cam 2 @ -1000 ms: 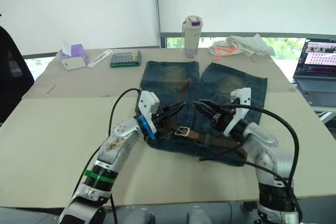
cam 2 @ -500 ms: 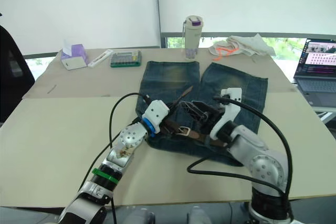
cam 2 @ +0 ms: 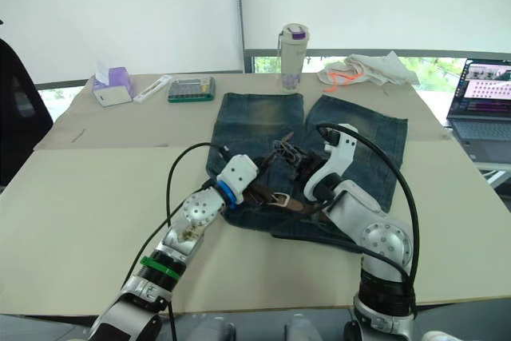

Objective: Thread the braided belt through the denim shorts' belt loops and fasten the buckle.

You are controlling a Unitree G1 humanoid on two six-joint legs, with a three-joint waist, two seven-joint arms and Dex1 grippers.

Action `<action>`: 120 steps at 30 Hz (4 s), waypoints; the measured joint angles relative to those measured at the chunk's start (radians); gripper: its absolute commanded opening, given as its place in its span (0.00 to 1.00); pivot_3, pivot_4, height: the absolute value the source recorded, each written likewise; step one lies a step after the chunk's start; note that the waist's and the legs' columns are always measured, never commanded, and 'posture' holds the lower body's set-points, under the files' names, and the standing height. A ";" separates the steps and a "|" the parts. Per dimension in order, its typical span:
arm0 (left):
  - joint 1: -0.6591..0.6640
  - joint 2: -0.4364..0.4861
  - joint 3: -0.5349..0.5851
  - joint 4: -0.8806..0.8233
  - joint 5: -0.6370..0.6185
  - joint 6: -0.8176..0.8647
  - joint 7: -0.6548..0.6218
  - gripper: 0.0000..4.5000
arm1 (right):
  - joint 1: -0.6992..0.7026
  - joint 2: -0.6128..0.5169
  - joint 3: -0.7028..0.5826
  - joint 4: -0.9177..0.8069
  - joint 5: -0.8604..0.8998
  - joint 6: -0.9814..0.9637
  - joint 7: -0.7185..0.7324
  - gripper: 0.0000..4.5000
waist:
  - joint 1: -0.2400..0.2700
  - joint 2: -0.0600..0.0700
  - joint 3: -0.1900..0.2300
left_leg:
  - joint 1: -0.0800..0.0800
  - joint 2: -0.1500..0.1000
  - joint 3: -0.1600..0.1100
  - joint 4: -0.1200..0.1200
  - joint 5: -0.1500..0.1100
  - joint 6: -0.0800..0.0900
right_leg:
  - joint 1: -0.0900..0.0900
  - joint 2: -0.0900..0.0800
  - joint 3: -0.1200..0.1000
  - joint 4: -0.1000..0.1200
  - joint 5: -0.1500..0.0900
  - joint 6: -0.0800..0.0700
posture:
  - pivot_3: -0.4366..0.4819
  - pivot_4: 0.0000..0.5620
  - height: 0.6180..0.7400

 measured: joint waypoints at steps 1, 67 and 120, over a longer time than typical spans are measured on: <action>0.002 0.000 0.000 0.000 -0.002 -0.003 -0.002 0.00 | 0.000 0.000 -0.001 0.000 0.009 0.000 -0.008 0.01 | 0.000 0.000 0.000 | 0.000 0.000 0.000 0.000 0.000 0.000 | 0.000 0.000 0.000 0.000 0.000 0.000 | 0.48 0.27 1.00; -0.138 0.025 0.088 0.357 -0.343 0.137 -0.717 0.01 | 0.490 -0.611 -0.282 0.021 0.144 0.023 0.247 0.00 | 0.007 0.001 0.000 | -0.001 -0.001 0.002 0.002 -0.001 0.002 | 0.003 0.000 0.001 -0.003 -0.001 0.002 | 0.48 0.27 1.00; -0.121 0.049 0.324 0.066 -0.485 0.384 -0.508 0.01 | 0.284 -0.533 -0.246 0.033 0.546 -0.129 0.058 0.00 | 0.002 0.010 -0.006 | -0.002 -0.002 0.000 0.010 -0.008 0.014 | 0.007 0.000 0.004 -0.002 -0.005 0.008 | 0.48 0.27 1.00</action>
